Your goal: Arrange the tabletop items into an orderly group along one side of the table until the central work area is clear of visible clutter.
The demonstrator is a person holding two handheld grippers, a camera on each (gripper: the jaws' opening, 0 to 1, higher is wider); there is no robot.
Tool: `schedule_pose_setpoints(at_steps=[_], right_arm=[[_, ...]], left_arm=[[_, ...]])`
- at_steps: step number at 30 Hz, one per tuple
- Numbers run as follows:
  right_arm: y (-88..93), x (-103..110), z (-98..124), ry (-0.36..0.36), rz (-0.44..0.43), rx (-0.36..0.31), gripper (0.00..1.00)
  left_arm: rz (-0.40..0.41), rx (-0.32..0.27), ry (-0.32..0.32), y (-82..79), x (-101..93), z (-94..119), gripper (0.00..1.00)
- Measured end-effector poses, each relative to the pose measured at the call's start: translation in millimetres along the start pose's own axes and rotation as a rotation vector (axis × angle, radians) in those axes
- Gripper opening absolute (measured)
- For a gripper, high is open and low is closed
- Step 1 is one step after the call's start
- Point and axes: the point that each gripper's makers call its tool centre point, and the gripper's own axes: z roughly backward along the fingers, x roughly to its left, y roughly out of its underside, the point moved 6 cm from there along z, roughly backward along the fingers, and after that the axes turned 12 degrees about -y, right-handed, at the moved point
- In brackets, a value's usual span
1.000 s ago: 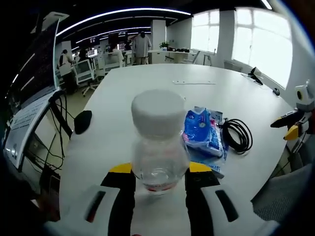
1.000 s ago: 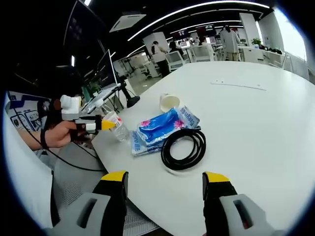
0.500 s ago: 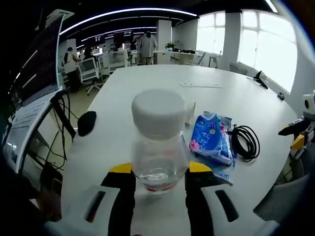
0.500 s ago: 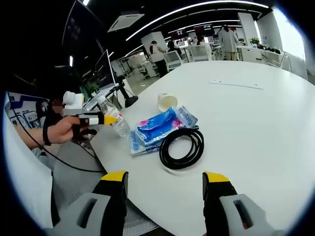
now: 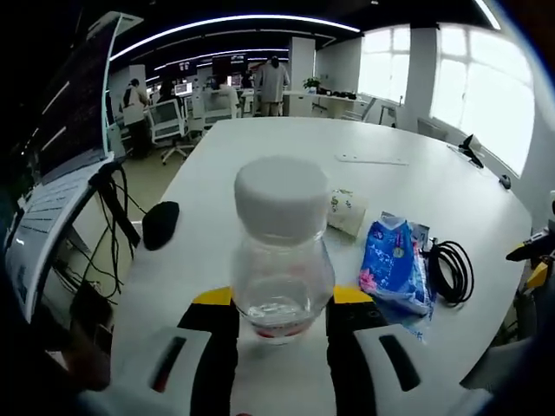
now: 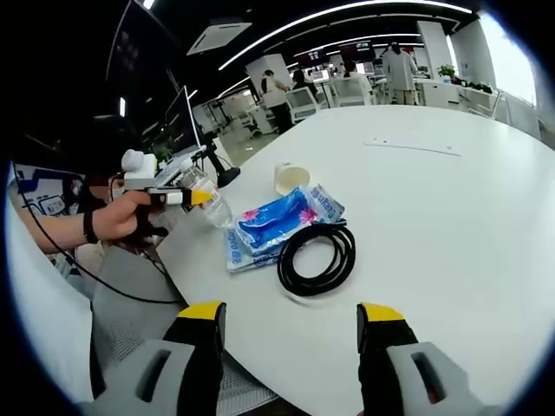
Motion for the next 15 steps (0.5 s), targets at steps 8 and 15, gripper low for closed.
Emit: schedule_pose_setpoints(at_steps=[8,15], right_arm=[[-4.5,-3.3,-1.7,-0.003,0.005,0.005,0.63],[-5.1,-1.8,-1.1,0.001,0.001,0.004,0.63]], left_arm=[[0.024,-0.002,-0.007,-10.4,4.3,-15.1,0.38],[0.051,-0.01,-0.014,-17.7,4.6,-20.3,0.39]])
